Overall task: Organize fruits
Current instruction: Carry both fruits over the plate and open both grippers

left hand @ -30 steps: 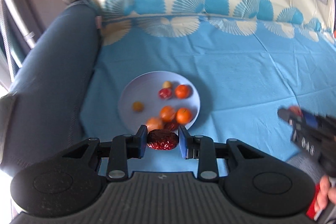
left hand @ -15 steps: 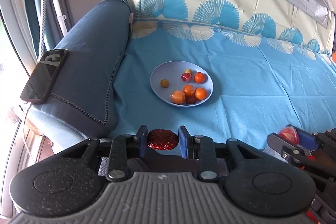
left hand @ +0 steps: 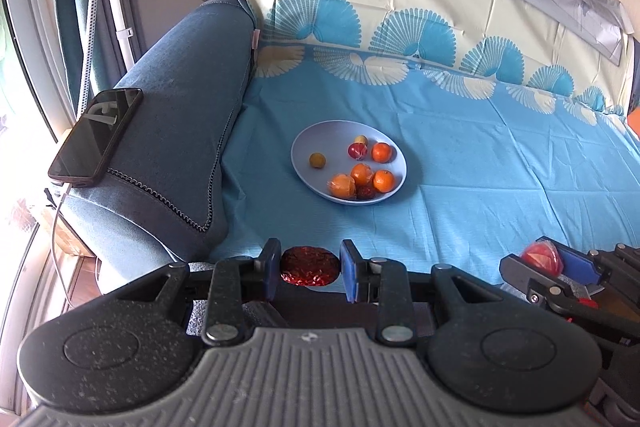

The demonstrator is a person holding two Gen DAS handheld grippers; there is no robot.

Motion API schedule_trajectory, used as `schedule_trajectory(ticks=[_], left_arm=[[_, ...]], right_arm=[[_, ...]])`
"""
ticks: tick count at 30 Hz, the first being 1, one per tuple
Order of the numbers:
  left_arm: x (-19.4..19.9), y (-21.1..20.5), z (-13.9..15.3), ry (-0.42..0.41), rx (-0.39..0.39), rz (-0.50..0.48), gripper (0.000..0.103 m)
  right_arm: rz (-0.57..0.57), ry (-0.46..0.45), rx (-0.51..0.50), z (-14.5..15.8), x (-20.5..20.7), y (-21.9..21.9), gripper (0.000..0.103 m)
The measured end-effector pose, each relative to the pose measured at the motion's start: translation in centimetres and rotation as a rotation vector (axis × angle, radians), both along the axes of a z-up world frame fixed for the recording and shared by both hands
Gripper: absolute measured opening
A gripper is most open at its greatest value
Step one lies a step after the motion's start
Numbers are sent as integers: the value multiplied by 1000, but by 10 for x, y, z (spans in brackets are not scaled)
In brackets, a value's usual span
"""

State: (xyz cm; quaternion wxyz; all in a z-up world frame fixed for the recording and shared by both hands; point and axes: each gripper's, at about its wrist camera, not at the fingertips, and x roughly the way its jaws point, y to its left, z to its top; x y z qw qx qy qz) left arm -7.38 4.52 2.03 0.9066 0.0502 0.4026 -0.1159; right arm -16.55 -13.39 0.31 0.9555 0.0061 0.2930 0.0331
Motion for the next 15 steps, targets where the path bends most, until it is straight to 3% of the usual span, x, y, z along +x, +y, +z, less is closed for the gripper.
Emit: schedule_trajectory(ticks=[15], left_arm=[[32,-5,-3,18,10,10,35]], right_arm=[[0,25,10,-10,25,-4,33]])
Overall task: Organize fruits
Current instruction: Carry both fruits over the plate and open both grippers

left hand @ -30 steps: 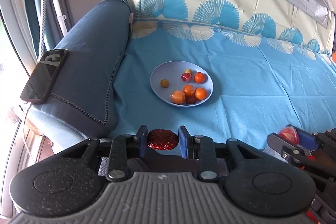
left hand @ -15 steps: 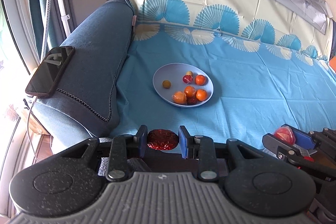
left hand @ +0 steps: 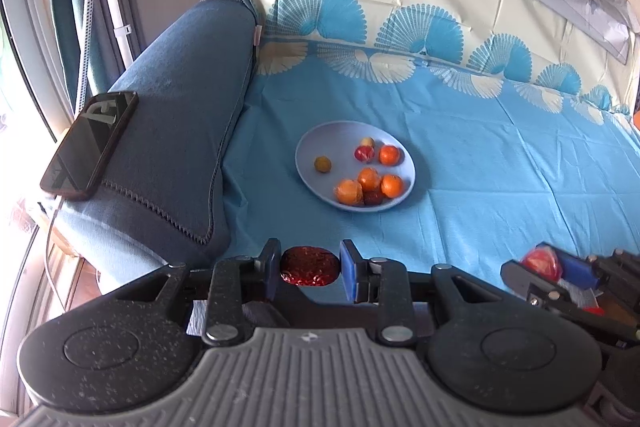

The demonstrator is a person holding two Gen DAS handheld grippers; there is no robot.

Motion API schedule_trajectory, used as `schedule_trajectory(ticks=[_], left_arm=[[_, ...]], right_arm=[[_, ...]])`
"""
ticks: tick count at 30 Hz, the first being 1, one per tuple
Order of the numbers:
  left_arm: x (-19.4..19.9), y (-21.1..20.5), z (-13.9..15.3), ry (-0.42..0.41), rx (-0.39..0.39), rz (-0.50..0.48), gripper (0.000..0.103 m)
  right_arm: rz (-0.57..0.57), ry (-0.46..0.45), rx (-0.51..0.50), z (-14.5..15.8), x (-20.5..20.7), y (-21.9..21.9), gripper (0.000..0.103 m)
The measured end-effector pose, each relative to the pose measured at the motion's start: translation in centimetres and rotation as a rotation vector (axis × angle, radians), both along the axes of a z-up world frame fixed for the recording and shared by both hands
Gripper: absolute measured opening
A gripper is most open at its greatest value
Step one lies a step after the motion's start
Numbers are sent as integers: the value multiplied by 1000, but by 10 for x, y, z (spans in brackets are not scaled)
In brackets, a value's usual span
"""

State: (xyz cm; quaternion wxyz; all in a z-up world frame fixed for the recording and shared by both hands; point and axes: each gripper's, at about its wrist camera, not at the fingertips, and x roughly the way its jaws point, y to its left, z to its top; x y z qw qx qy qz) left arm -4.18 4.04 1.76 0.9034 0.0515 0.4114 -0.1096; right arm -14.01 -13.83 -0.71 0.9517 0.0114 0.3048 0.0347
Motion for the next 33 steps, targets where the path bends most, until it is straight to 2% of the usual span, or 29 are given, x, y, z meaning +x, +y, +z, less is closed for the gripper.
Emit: schedule_trajectory(ticks=[7,12,24,33], left_arm=[[56,-15,0,0,2,-1,35],[103,-33,-13,30,10,-12,35],[203,-68,-73,104,57,-25,35],[253,-81,-117,137,84,-27,35]], right_arm=[[-5,9,21,-8,47,-4,33],[-21,22,31,-17,95,-13,33],[-46,77,13,-67,206,-34,33],[-41,141,-9,-110,258,-40,33]])
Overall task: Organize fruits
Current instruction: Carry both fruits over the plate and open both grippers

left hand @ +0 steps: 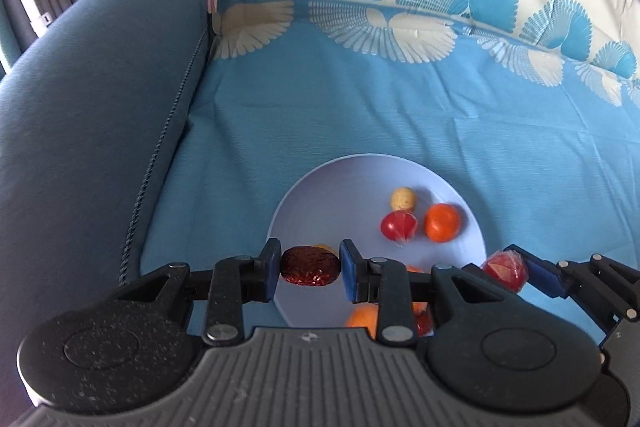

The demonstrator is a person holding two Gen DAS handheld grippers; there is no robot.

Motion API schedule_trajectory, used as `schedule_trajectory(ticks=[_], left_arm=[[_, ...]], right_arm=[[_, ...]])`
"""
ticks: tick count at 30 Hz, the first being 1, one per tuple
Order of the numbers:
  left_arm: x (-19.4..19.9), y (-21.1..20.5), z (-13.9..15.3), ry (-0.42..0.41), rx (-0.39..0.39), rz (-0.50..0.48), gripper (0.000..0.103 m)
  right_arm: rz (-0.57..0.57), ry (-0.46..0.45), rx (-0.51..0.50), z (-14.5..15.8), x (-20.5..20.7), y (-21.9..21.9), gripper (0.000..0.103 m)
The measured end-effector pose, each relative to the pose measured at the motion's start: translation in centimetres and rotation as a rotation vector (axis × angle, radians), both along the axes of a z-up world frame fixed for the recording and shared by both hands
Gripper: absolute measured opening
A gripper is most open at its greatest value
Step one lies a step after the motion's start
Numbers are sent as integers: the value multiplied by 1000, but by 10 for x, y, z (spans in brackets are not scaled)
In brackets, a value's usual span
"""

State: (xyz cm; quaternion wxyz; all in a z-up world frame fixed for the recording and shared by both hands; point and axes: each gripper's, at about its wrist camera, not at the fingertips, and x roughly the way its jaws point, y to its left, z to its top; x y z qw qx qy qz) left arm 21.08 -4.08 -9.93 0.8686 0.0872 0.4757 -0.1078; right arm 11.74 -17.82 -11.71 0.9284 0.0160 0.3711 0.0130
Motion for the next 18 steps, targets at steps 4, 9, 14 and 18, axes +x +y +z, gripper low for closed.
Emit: schedule_trajectory(ticks=[4,9,14,18], left_arm=[[14,-7,-16,9,20,-6,35],[25,-12,-29,15,27,-24,57],[17,-8,-22,-46,39,-4,103],[-3,1,-15,-4,58,1,103]], right_arm=[[13,15,-15,-15,15,0,33],[32,29,-34,-27,29,1,34],[57,16,-60,-25,30,0,79],[36,20,-59,-11,9,0,98]])
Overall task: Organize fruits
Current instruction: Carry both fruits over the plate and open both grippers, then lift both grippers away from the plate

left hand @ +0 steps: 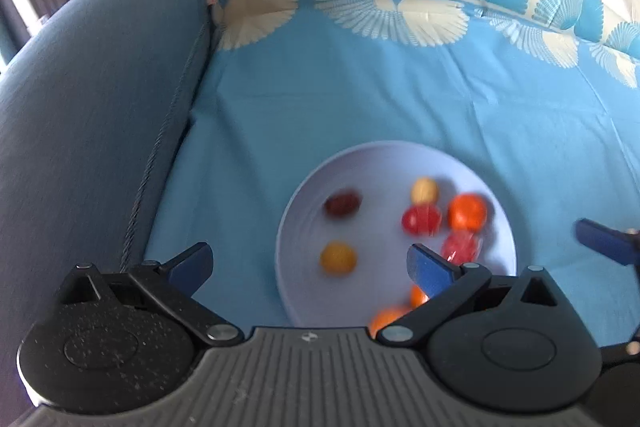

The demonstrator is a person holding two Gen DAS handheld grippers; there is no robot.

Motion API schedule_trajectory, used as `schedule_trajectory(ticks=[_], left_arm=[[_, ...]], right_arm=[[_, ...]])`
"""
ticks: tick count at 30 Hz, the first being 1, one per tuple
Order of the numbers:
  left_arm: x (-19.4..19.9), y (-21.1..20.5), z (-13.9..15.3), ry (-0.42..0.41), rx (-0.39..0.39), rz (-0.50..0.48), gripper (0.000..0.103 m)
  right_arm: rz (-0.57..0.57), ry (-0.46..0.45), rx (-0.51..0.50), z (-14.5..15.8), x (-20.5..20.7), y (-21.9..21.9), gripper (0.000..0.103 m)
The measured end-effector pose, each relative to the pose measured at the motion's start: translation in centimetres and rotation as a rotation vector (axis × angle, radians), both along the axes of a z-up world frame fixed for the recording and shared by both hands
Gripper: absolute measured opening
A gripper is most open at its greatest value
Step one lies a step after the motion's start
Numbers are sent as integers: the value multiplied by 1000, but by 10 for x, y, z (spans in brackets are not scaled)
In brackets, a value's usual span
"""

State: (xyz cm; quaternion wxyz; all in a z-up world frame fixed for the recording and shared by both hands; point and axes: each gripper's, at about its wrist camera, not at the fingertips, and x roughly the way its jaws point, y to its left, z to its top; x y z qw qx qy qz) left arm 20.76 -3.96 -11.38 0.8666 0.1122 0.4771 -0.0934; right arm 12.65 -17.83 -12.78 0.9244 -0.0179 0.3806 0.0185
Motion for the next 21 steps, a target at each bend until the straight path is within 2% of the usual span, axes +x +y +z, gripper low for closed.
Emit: schedule_trajectory(ticks=[1,7,13,21], left_arm=[[-9,3,4,-6,-1,1,103],[-70,23,31,18,-40,28,103],[-123,36,52,-12,-39,42,103],[-160,48,68,-35,-39,65,103]], right_arm=[[-5,6,1,3,-8,1,102],[-66,54,62,26,-62,3,102],[-124,19,64,52,-111,6,102],[-141,-18,62,74,-155,8,102]])
